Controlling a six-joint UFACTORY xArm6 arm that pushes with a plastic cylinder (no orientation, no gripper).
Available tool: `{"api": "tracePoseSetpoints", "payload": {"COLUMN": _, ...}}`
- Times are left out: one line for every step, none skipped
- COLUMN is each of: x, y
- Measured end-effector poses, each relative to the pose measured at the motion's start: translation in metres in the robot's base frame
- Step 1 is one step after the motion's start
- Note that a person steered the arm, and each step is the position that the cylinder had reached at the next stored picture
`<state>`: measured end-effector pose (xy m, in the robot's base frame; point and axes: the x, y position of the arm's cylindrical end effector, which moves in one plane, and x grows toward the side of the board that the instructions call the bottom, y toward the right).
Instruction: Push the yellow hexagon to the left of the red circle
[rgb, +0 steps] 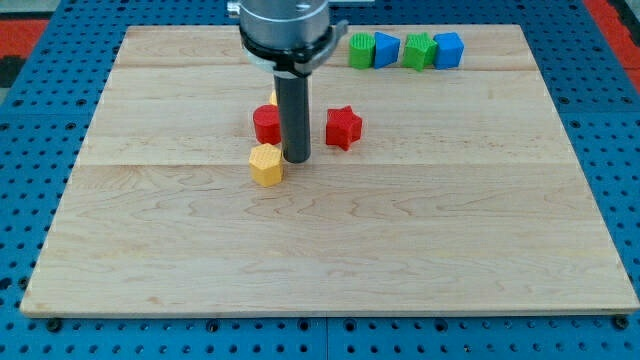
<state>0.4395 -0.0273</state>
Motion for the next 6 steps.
{"api": "tracePoseSetpoints", "payload": {"x": 0.024, "y": 0.016}}
{"api": "tracePoseSetpoints", "payload": {"x": 0.016, "y": -0.073}}
{"api": "tracePoseSetpoints", "payload": {"x": 0.013, "y": -0.117}}
{"api": "tracePoseSetpoints", "payload": {"x": 0.033, "y": -0.112}}
{"api": "tracePoseSetpoints", "payload": {"x": 0.037, "y": -0.16}}
{"api": "tracePoseSetpoints", "payload": {"x": 0.006, "y": -0.152}}
